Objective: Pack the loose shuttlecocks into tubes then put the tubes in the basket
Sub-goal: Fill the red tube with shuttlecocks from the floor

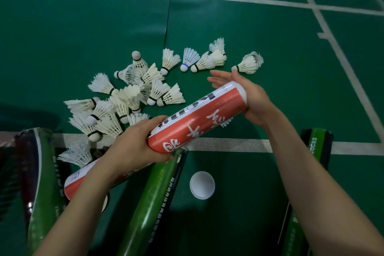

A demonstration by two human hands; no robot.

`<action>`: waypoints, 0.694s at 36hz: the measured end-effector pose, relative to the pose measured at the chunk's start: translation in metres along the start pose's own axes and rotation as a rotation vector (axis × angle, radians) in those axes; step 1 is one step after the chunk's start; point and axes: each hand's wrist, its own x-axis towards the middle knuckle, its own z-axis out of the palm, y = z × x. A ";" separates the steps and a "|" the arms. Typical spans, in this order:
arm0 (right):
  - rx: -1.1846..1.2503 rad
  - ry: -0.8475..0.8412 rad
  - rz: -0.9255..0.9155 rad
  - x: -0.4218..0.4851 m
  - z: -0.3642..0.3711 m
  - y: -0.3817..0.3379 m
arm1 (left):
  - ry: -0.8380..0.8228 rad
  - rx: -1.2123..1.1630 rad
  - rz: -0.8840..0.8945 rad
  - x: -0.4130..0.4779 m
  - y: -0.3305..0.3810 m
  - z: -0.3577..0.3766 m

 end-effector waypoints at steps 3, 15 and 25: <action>0.004 0.017 -0.002 -0.002 0.005 0.005 | -0.005 0.013 -0.007 -0.002 -0.001 0.000; -0.156 -0.003 0.040 -0.004 0.010 0.001 | 0.037 0.046 -0.034 -0.005 0.001 0.005; 0.116 0.443 0.108 0.014 0.025 0.003 | 0.042 0.076 -0.066 0.002 0.006 0.008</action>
